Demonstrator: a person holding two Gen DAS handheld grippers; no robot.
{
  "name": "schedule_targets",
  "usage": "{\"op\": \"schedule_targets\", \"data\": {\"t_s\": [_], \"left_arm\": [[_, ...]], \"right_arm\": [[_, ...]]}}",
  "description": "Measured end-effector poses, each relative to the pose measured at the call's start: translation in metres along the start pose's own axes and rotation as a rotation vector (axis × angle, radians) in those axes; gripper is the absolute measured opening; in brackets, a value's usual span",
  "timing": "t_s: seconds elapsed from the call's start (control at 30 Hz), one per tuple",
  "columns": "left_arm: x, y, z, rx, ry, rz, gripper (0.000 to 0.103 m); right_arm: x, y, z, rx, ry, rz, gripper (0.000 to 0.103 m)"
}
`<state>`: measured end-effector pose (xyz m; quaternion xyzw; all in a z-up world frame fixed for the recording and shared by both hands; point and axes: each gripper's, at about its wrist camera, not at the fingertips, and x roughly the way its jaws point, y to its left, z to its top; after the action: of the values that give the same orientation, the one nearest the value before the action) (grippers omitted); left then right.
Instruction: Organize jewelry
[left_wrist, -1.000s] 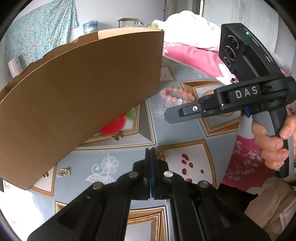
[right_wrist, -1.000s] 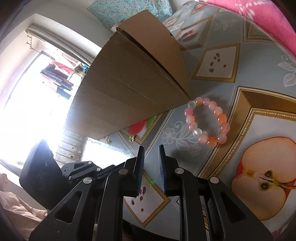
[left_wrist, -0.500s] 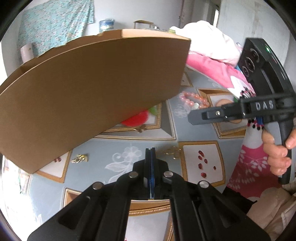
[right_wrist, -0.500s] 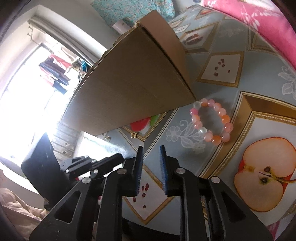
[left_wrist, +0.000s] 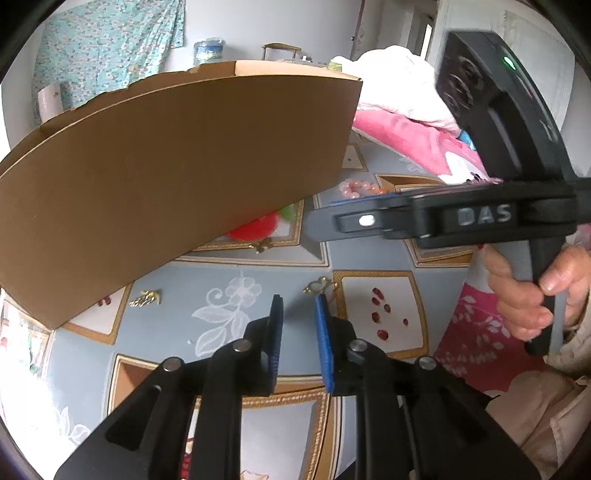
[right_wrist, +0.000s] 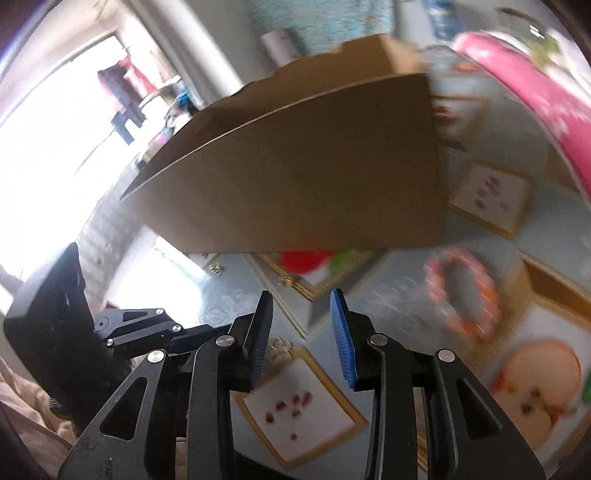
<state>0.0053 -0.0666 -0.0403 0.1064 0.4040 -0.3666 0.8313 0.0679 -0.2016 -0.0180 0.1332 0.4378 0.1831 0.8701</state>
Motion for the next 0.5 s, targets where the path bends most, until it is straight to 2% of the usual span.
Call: {"op": "schedule_targets", "data": {"t_s": [0.1,0.23,0.5], "left_arm": [[-0.002,0.002,-0.003,-0.002,0.002,0.012,0.017],[-0.004,0.004,-0.005,-0.009,-0.004,0.020,0.017],[-0.005,0.010,-0.008,-0.014,-0.015,0.011,0.017]], "right_arm": [[0.022,0.014,0.011,-0.086,0.033,-0.023,0.033],[0.040,0.027,0.021,-0.121,0.051,-0.036,0.033],[0.063,0.049,0.029,-0.180,0.044,-0.137,0.030]]}}
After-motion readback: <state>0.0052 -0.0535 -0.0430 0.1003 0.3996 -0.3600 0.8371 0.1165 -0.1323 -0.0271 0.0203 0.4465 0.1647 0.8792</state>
